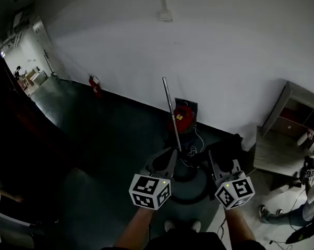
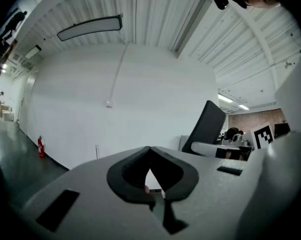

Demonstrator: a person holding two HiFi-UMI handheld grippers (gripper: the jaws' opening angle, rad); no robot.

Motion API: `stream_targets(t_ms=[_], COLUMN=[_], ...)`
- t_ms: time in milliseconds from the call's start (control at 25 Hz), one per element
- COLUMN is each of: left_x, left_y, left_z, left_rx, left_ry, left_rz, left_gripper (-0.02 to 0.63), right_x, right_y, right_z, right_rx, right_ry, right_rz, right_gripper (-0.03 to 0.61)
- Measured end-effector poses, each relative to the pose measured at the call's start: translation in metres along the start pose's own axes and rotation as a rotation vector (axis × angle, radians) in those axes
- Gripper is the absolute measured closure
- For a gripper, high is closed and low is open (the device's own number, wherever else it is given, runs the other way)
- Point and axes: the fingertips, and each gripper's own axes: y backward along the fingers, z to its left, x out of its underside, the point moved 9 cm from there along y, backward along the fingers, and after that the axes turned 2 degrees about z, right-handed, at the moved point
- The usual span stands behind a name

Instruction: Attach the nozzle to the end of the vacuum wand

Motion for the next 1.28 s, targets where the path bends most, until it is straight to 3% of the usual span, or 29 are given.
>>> stream_targets(t_ms=[160,600,1280], left_x=[0.006,0.011,0.031], left_y=[-0.002,-0.002,-0.014], left_z=[0.001,-0.008,-0.059], left_rx=[0.005,0.005,-0.017], left_ry=[0.022,0.02,0.023], left_rz=[0.033,0.029,0.065], left_gripper=[0.612,0.612,0.612], right_x=[0.004,0.008,0.009], right_y=[-0.001,0.004,0.053], right_z=[-0.003,-0.014,-0.056], right_rx=[-0.012,-0.027,-0.035], right_ry=[-0.022,-0.052,-0.111], right_rz=[0.01,0.017,0.014], right_gripper=[0.489,0.489,0.488])
